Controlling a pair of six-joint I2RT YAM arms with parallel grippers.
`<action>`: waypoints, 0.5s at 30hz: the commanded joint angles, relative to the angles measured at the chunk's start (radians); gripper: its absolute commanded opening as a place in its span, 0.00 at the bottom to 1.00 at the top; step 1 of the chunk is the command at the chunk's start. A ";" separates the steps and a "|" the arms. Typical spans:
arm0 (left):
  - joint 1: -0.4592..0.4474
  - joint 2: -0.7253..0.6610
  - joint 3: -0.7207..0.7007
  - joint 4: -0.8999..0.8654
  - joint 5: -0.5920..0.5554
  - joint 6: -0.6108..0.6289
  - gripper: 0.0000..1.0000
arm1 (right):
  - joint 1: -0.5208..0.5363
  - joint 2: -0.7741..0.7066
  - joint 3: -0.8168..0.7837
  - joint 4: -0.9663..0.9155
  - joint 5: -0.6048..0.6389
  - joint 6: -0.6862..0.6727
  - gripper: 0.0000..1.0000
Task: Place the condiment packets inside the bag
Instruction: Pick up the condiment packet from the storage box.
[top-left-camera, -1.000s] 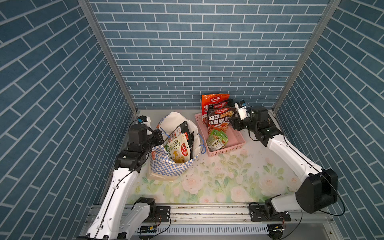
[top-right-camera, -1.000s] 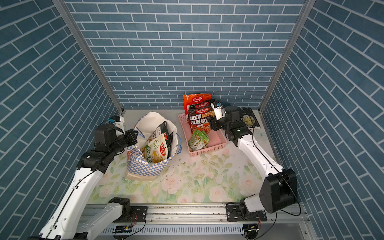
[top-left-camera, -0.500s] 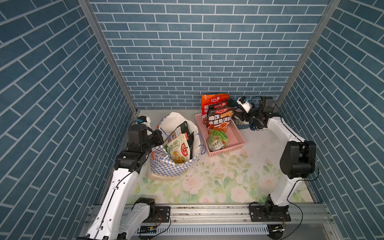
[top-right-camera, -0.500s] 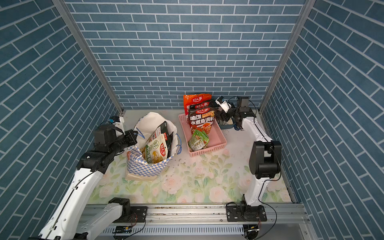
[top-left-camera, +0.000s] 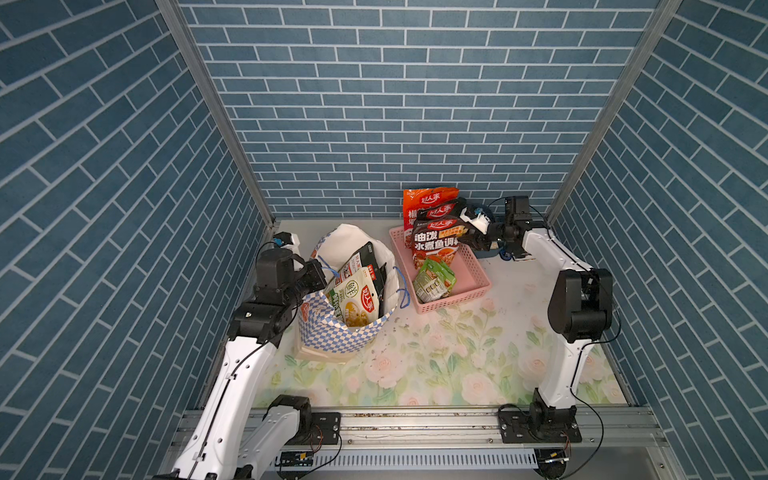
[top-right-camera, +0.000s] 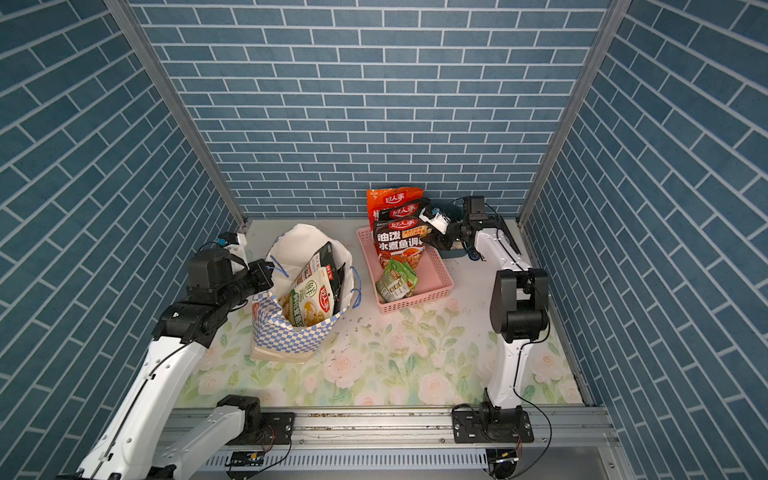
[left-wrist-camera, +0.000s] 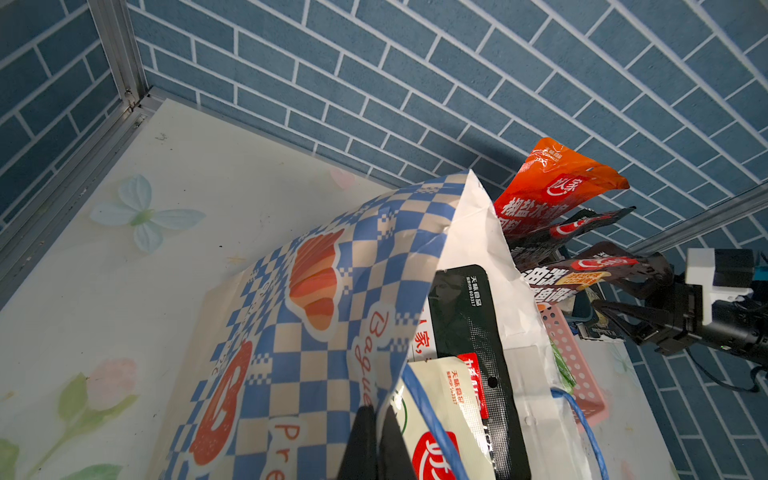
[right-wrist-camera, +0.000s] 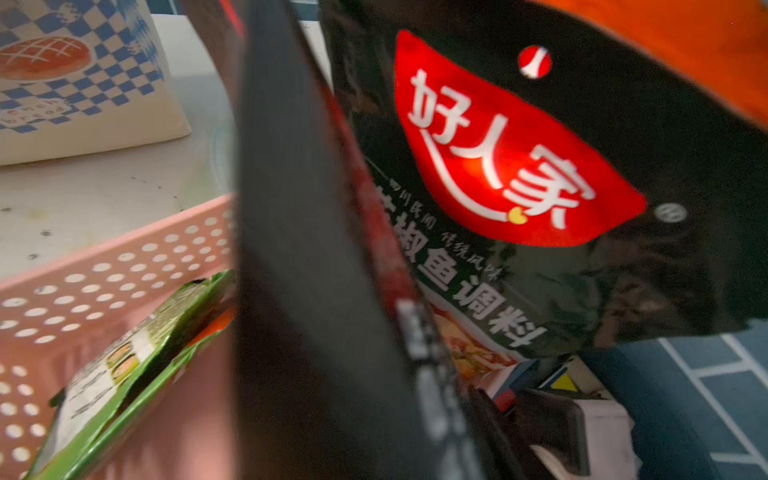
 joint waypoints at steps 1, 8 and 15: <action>-0.003 0.008 -0.004 -0.059 -0.009 0.013 0.00 | 0.025 -0.055 -0.025 -0.069 -0.008 -0.064 0.56; -0.003 0.006 -0.009 -0.054 -0.006 0.009 0.00 | 0.087 0.015 0.023 -0.125 0.025 -0.100 0.52; -0.003 0.001 -0.003 -0.066 -0.016 0.012 0.00 | 0.111 0.007 0.036 -0.094 0.112 -0.065 0.00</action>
